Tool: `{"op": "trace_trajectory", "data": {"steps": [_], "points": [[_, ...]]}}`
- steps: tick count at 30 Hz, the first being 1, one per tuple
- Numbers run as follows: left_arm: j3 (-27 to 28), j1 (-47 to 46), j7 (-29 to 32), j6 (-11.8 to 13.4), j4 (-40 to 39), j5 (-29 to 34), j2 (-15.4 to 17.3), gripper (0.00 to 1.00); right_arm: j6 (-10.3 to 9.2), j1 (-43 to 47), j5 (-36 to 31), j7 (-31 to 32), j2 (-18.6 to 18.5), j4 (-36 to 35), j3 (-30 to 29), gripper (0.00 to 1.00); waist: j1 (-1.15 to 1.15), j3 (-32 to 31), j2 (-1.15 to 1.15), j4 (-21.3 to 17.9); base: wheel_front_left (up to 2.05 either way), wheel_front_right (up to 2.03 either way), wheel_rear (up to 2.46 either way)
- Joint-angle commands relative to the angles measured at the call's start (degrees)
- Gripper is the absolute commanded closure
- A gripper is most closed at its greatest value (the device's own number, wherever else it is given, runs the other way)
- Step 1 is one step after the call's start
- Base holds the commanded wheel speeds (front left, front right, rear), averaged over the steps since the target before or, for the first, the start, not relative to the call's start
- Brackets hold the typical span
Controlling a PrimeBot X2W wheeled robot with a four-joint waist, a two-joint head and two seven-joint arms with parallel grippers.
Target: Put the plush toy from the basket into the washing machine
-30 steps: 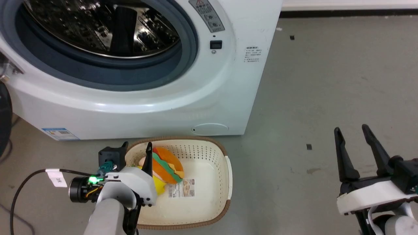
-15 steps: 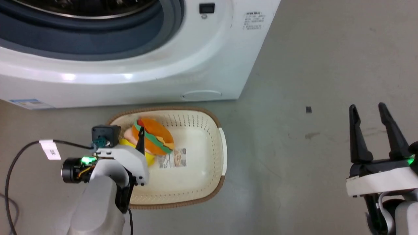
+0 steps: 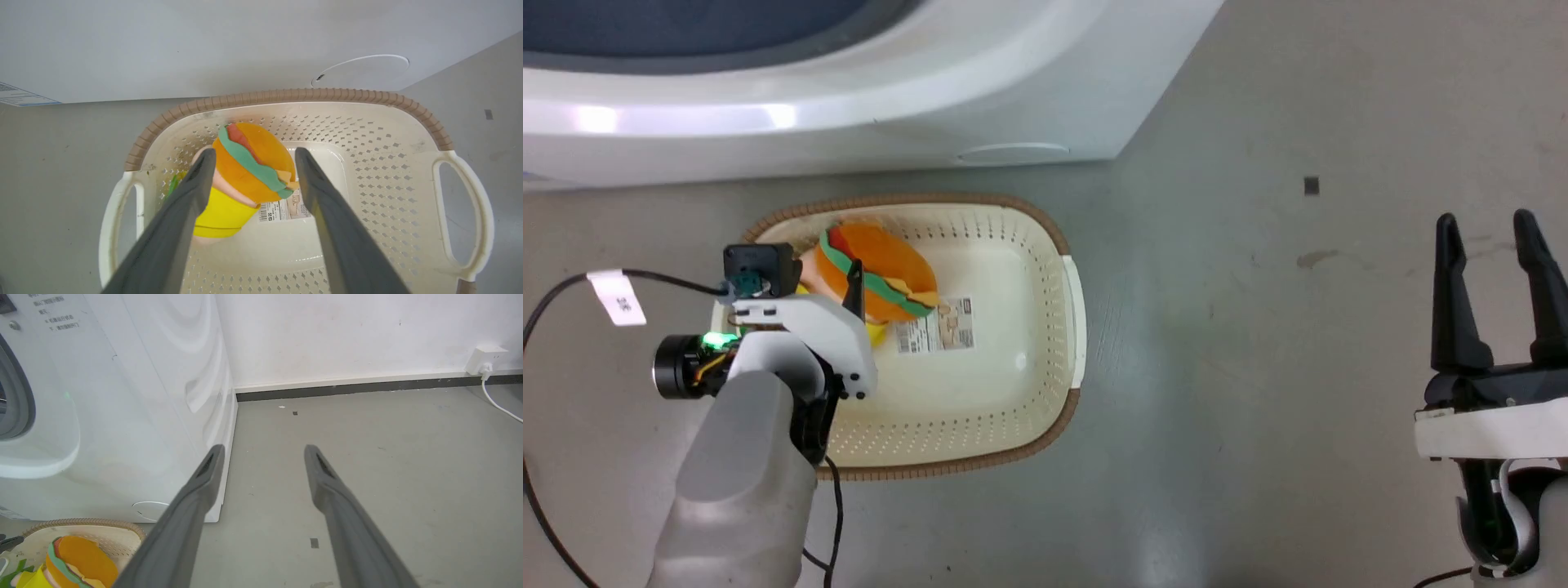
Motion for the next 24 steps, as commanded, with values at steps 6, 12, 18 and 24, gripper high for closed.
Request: {"op": "trace_trajectory", "data": {"steps": [6,12,18,24], "points": [[-0.7,-5.8,0.7,0.3,5.1,-1.8,1.4,0.00,-0.03,-2.3,1.3,-1.4,0.0,-1.3,-0.8,0.00,-0.01,5.5,0.00,-0.7,0.00,0.00,0.00],[-1.2,-9.5,0.6,0.0,8.6,-3.0,2.0,0.00,-0.03,-3.2,2.1,-2.1,0.0,-1.8,-1.3,0.00,-0.01,8.9,0.00,-1.1,0.00,0.00,0.00],[-1.8,-12.8,0.6,0.2,12.2,-4.3,2.0,0.00,-0.03,-4.2,2.8,-2.8,0.0,-2.2,-1.7,0.00,-0.01,12.0,0.00,-1.5,0.00,0.00,0.00],[-2.3,-15.9,0.3,0.4,15.7,-5.5,2.6,0.00,-0.03,-5.2,3.8,-3.5,0.0,-2.5,-2.0,0.00,-0.01,15.0,0.00,-2.0,0.00,0.00,0.00]]}}
